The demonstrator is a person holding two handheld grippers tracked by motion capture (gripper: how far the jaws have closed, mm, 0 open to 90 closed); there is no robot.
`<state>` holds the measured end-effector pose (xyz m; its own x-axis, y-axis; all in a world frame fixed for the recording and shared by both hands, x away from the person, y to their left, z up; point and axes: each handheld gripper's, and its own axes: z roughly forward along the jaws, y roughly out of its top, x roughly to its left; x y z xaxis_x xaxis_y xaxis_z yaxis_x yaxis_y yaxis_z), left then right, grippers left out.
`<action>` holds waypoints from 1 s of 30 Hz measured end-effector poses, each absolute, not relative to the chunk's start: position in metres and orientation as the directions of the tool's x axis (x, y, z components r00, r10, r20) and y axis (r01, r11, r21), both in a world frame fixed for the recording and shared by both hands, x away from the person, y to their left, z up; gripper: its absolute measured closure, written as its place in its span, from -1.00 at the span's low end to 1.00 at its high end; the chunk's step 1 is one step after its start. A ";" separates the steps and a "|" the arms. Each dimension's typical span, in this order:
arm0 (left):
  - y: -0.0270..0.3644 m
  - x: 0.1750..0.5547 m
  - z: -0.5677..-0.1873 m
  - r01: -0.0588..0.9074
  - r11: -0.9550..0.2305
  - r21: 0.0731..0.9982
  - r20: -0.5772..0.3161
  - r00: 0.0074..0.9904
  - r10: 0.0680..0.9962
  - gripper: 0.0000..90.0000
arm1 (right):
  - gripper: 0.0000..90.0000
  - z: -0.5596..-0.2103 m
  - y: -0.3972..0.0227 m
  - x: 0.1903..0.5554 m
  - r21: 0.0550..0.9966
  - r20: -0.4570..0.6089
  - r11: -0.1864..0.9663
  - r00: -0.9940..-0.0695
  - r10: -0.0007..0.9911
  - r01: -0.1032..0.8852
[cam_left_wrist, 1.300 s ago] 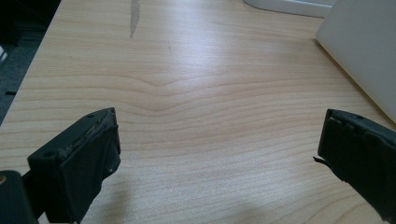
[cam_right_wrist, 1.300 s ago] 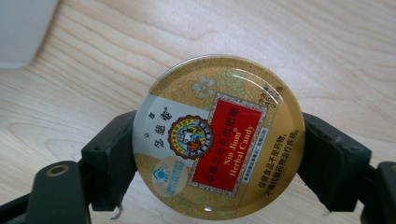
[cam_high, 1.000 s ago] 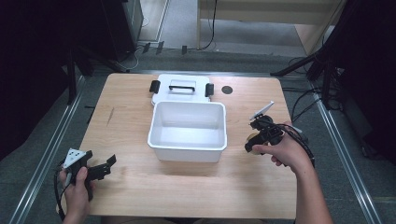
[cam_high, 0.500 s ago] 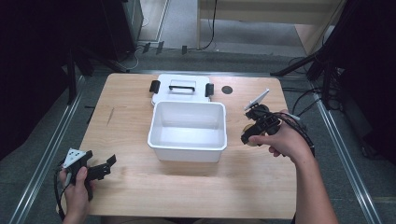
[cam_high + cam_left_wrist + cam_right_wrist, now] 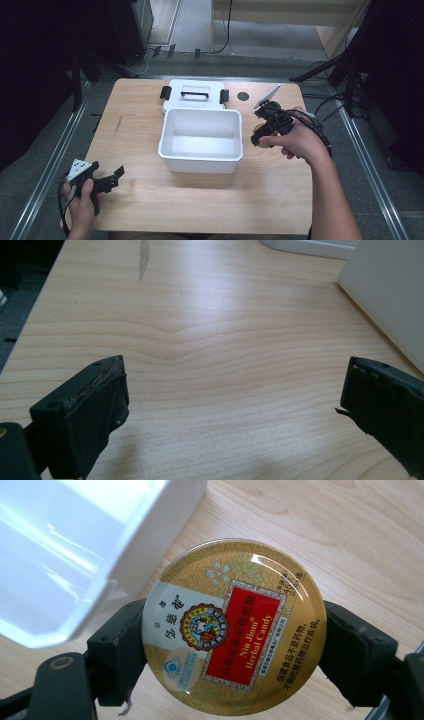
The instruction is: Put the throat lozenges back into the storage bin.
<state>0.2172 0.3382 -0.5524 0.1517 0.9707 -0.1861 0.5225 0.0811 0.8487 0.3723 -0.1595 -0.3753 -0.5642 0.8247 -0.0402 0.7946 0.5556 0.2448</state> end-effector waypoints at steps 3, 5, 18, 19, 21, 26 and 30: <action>0.338 0.217 -0.552 0.521 0.072 0.850 -0.177 0.153 0.972 -1.00 | -0.54 -0.372 -0.156 0.373 0.247 -0.039 0.559 -0.568 0.822 0.792; 0.337 0.217 -0.552 0.519 0.071 0.852 -0.175 0.154 0.972 -1.00 | -0.54 -0.370 -0.153 0.374 0.248 -0.042 0.563 -0.572 0.819 0.788; 0.337 0.217 -0.552 0.514 0.072 0.855 -0.172 0.150 0.974 -1.00 | -0.54 -0.365 -0.129 0.374 0.245 -0.051 0.597 -0.604 0.795 0.764; 0.337 0.217 -0.552 0.514 0.070 0.855 -0.171 0.150 0.974 -1.00 | -0.54 -0.365 -0.129 0.374 0.245 -0.051 0.597 -0.604 0.795 0.764; 0.337 0.217 -0.552 0.515 0.066 0.855 -0.166 0.151 0.974 -1.00 | -0.54 -0.365 -0.125 0.374 0.244 -0.053 0.600 -0.608 0.792 0.762; 0.337 0.217 -0.552 0.515 0.067 0.855 -0.166 0.149 0.975 -1.00 | -0.54 -0.365 -0.115 0.376 0.243 -0.056 0.615 -0.623 0.781 0.750; 0.337 0.217 -0.552 0.515 0.075 0.854 -0.175 0.149 0.973 -1.00 | -0.54 -0.364 -0.107 0.377 0.237 -0.060 0.623 -0.628 0.776 0.746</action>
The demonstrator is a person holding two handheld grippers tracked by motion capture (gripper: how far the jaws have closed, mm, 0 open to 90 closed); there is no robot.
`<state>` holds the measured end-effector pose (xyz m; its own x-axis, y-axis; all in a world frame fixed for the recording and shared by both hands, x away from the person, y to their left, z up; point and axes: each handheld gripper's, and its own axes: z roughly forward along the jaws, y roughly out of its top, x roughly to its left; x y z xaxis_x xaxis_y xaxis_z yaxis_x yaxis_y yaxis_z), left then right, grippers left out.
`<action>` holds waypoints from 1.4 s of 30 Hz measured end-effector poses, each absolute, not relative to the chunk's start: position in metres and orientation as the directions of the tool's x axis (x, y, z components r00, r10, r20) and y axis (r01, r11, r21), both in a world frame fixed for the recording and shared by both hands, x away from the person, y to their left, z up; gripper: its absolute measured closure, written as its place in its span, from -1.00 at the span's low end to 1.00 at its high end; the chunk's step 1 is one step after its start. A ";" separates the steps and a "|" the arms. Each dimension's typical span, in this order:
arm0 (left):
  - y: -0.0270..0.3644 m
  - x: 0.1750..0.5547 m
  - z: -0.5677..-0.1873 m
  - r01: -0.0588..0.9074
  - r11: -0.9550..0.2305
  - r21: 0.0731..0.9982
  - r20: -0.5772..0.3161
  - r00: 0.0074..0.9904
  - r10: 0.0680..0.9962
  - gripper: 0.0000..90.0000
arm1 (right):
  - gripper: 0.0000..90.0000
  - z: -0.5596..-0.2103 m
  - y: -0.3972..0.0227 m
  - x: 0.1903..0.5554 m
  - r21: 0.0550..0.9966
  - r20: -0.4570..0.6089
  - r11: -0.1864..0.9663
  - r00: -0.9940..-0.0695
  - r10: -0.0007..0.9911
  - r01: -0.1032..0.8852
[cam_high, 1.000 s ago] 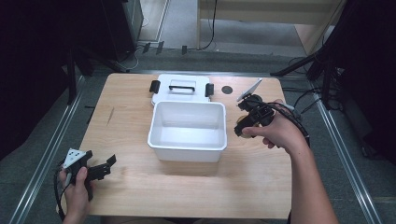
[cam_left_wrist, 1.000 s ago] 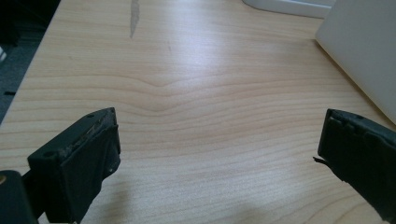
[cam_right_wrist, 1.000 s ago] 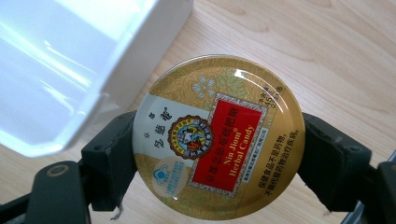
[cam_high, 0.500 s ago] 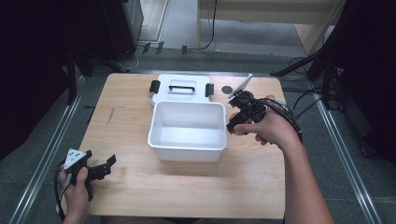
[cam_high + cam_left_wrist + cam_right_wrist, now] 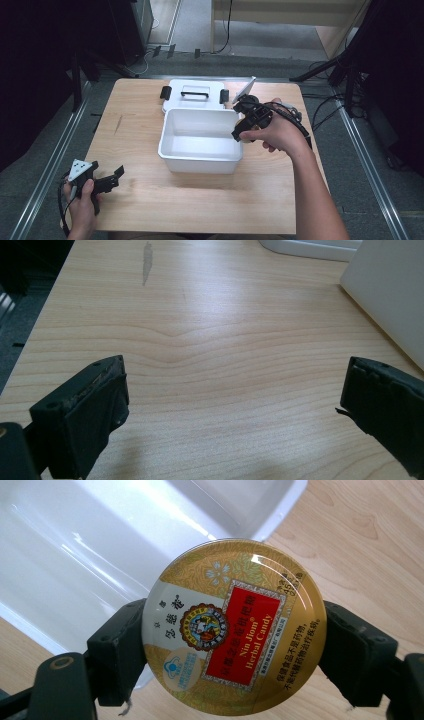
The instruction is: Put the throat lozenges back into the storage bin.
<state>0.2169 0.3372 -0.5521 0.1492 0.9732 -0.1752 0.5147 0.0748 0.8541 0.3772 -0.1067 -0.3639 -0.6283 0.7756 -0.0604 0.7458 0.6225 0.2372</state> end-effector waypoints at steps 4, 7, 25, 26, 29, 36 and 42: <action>0.337 0.217 -0.552 0.514 0.075 0.855 -0.175 0.148 0.973 -1.00 | -0.54 -0.364 -0.096 0.379 0.243 -0.059 0.637 -0.644 0.763 0.732; 0.338 0.217 -0.552 0.514 0.076 0.854 -0.175 0.148 0.973 -1.00 | -0.54 -0.364 -0.087 0.380 0.238 -0.061 0.651 -0.658 0.751 0.721; 0.338 0.217 -0.552 0.511 0.085 0.855 -0.185 0.147 0.972 -1.00 | -0.54 -0.383 -0.043 0.377 0.239 -0.102 0.805 -0.810 0.578 0.544; 0.338 0.217 -0.552 0.510 0.087 0.856 -0.186 0.146 0.972 -1.00 | -0.54 -0.384 -0.042 0.376 0.234 -0.112 0.818 -0.821 0.560 0.526; 0.338 0.217 -0.552 0.511 0.086 0.855 -0.186 0.147 0.972 -1.00 | -0.54 -0.390 -0.042 0.375 0.224 -0.143 0.853 -0.850 0.507 0.471; 0.338 0.217 -0.552 0.513 0.085 0.854 -0.185 0.146 0.972 -1.00 | -0.54 -0.403 -0.049 0.372 0.246 -0.168 0.886 -0.883 0.437 0.392; 0.338 0.217 -0.552 0.515 0.083 0.853 -0.183 0.147 0.972 -1.00 | -0.55 -0.409 -0.054 0.371 0.235 -0.180 0.893 -0.886 0.427 0.382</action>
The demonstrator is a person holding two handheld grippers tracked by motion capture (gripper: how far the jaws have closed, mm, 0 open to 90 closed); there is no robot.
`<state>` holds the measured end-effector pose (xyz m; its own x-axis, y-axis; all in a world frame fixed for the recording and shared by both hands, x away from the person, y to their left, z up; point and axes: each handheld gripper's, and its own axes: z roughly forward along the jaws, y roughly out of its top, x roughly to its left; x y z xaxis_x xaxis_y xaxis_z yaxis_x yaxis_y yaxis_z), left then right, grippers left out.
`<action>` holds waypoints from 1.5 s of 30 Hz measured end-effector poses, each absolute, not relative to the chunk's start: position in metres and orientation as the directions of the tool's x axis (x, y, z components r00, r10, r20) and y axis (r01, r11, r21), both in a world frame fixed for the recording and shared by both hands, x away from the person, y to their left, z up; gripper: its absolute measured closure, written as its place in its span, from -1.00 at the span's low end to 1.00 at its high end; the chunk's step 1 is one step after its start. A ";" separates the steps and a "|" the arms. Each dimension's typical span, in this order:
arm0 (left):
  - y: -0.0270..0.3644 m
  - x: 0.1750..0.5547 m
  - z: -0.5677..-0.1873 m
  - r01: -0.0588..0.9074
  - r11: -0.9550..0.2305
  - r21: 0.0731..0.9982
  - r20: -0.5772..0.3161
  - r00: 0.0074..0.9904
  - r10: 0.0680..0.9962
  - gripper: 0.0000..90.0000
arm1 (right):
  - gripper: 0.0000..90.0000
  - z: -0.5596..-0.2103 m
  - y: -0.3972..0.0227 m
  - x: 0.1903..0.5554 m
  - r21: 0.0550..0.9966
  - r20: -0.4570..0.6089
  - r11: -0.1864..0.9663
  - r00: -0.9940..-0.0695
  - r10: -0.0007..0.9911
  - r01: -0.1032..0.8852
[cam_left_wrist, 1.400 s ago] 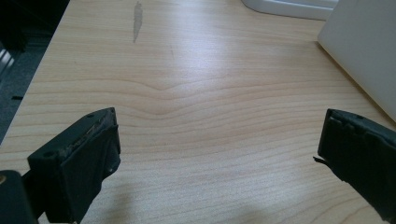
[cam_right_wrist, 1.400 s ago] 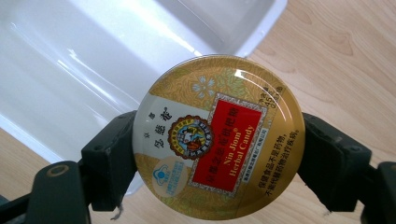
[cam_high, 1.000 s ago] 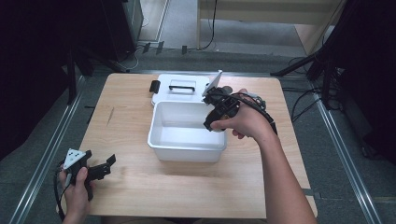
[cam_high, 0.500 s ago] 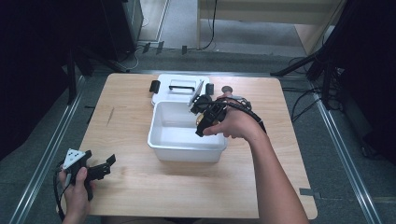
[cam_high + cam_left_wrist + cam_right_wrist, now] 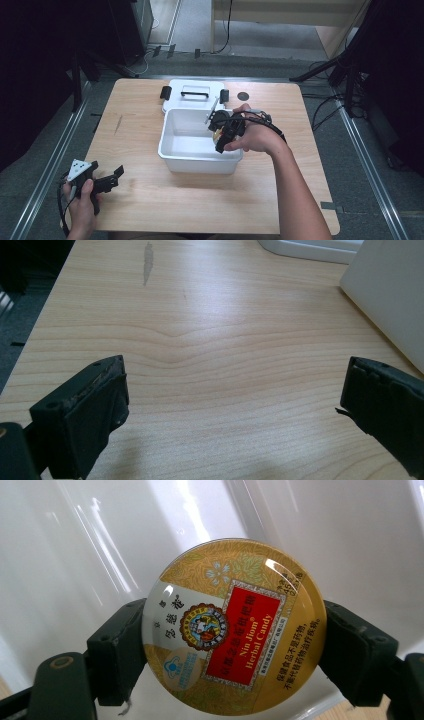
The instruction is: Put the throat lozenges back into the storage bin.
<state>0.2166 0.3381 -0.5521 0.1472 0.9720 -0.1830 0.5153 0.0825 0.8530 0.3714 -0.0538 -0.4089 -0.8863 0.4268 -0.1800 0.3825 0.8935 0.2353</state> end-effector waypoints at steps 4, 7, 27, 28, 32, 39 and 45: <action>0.338 0.217 -0.552 0.515 0.083 0.853 -0.183 0.147 0.972 -1.00 | -0.55 -0.412 -0.056 0.371 0.233 -0.183 0.898 -0.890 0.418 0.374; 0.338 0.217 -0.552 0.515 0.083 0.853 -0.183 0.147 0.972 -1.00 | -0.55 -0.417 -0.057 0.370 0.223 -0.181 0.900 -0.892 0.415 0.374; 0.338 0.217 -0.552 0.516 0.082 0.853 -0.182 0.147 0.972 -1.00 | -0.55 -0.437 -0.051 0.376 0.144 -0.189 0.913 -0.895 0.405 0.382; 0.338 0.217 -0.552 0.515 0.083 0.853 -0.183 0.147 0.972 -1.00 | -0.55 -0.438 -0.051 0.377 0.139 -0.192 0.912 -0.893 0.407 0.385; 0.338 0.217 -0.552 0.516 0.082 0.853 -0.183 0.148 0.972 -1.00 | -0.56 -0.438 -0.050 0.377 0.128 -0.200 0.909 -0.888 0.415 0.396; 0.338 0.217 -0.552 0.512 0.086 0.854 -0.186 0.146 0.972 -1.00 | -0.60 -0.437 -0.051 0.375 0.143 -0.211 0.903 -0.879 0.428 0.406; 0.338 0.217 -0.552 0.514 0.084 0.854 -0.184 0.146 0.972 -1.00 | -0.56 -0.425 -0.054 0.370 0.200 -0.213 0.881 -0.859 0.466 0.429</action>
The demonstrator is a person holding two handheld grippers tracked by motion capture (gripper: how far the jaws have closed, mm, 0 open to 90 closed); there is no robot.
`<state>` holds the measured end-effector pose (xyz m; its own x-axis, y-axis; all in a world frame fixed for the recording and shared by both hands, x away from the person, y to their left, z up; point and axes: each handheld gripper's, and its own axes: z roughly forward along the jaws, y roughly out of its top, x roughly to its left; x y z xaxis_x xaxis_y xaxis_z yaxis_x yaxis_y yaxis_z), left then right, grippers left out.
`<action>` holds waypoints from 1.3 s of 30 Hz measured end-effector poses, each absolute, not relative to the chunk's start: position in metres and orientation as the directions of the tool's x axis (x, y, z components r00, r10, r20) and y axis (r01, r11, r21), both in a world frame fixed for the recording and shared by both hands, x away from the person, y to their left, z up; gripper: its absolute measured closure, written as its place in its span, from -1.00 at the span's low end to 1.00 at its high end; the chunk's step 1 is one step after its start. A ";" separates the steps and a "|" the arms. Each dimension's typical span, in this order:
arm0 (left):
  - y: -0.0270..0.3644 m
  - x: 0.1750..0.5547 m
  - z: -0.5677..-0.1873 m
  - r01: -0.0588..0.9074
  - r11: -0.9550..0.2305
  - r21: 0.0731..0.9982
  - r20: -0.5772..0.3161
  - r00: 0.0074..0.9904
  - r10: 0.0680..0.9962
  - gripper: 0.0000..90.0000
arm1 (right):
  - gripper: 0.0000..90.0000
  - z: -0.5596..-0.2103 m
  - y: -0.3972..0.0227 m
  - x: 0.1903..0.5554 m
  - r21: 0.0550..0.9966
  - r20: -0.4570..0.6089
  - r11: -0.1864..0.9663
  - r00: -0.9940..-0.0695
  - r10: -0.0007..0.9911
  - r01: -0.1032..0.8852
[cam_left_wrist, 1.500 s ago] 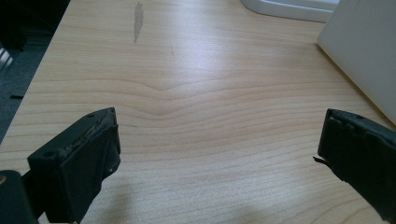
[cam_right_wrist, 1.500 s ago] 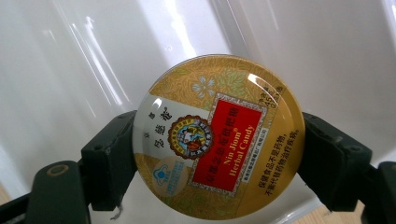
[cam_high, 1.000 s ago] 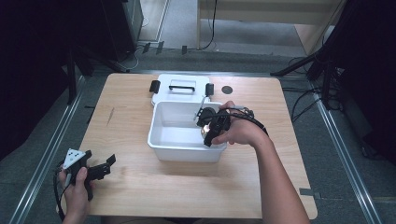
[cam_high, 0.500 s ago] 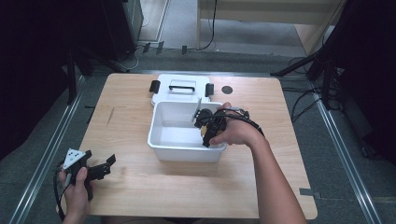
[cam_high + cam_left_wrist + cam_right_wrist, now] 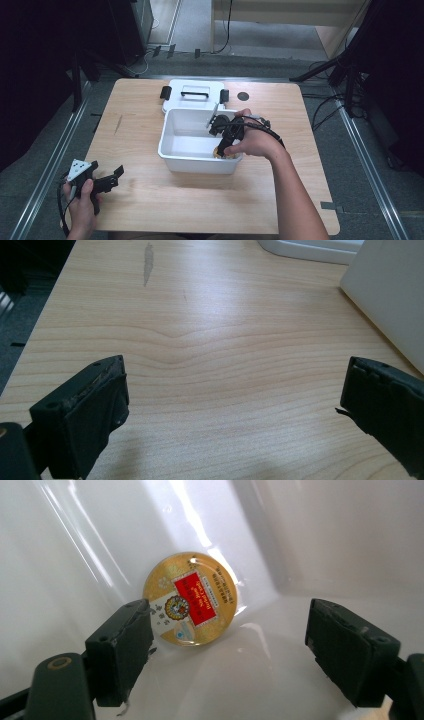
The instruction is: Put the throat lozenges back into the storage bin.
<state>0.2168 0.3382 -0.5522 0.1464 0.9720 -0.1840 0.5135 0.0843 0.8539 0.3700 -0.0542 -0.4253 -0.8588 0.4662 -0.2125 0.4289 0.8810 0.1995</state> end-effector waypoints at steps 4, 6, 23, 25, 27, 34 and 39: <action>0.338 0.217 -0.552 0.515 0.080 0.854 -0.180 0.147 0.973 -1.00 | -0.58 -0.409 -0.060 0.365 0.282 -0.199 0.843 -0.831 0.519 0.458; 0.338 0.217 -0.552 0.517 0.081 0.852 -0.181 0.146 0.973 -1.00 | -0.59 -0.402 -0.064 0.363 0.314 -0.191 0.822 -0.816 0.546 0.476; 0.337 0.216 -0.552 0.510 0.076 0.857 -0.173 0.146 0.974 -1.00 | -0.68 -0.371 -0.134 0.347 0.438 -0.108 0.676 -0.712 0.694 0.592; 0.337 0.216 -0.552 0.510 0.078 0.857 -0.176 0.148 0.973 -1.00 | -0.69 -0.373 -0.147 0.342 0.441 -0.109 0.665 -0.700 0.706 0.603; 0.337 0.216 -0.552 0.508 0.079 0.857 -0.178 0.149 0.973 -1.00 | -0.69 -0.375 -0.150 0.341 0.443 -0.113 0.667 -0.701 0.704 0.599; 0.338 0.216 -0.552 0.516 0.077 0.853 -0.180 0.153 0.972 -1.00 | -0.70 -0.387 -0.179 0.336 0.451 -0.097 0.629 -0.666 0.740 0.633; 0.338 0.217 -0.552 0.517 0.079 0.853 -0.183 0.154 0.971 -1.00 | -0.70 -0.401 -0.196 0.332 0.447 -0.092 0.608 -0.643 0.760 0.656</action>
<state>0.2165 0.3381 -0.5521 0.1539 0.9709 -0.1835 0.5165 0.0793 0.8526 0.3318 -0.1958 -0.4008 -0.6430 0.7604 -0.0918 0.6556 0.6084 0.4472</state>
